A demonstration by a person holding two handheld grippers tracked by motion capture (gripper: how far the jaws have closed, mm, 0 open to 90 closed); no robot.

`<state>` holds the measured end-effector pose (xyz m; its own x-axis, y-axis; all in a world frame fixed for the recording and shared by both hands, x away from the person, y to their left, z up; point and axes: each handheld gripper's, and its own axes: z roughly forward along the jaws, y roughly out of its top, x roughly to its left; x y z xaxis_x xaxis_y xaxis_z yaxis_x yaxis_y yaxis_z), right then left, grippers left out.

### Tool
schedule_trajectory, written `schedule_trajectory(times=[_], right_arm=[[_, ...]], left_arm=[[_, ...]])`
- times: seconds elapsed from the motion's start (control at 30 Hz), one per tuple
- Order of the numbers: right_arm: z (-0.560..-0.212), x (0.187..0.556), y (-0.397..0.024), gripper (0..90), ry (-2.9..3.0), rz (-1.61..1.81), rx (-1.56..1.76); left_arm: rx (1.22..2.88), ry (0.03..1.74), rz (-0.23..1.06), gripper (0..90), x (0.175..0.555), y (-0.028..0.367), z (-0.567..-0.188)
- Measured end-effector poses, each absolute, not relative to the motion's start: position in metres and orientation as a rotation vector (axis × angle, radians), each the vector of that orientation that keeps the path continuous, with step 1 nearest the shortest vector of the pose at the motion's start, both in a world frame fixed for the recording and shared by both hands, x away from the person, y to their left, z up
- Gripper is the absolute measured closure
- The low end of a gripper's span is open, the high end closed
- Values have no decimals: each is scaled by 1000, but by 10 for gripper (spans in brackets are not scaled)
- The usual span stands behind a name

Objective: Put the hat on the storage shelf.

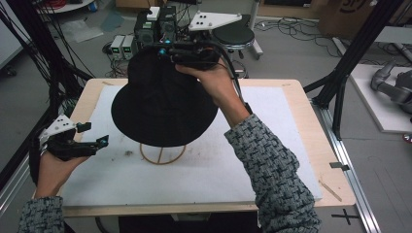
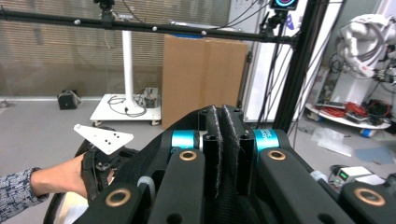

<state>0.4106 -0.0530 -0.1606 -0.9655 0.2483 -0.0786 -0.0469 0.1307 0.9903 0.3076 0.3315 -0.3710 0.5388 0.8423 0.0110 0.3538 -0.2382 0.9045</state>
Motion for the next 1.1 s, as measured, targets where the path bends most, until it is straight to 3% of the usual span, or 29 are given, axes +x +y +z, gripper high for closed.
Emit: schedule_trajectory(times=[0.57, 1.1], right_arm=[[-198, 411, -12, 874, 2339, 1829, 171], [-220, 405, -9, 871, 2417, 1761, 172]], left_arm=[[1815, 1007, 653, 169, 303, 341, -371], [1818, 999, 668, 170, 300, 342, -368]])
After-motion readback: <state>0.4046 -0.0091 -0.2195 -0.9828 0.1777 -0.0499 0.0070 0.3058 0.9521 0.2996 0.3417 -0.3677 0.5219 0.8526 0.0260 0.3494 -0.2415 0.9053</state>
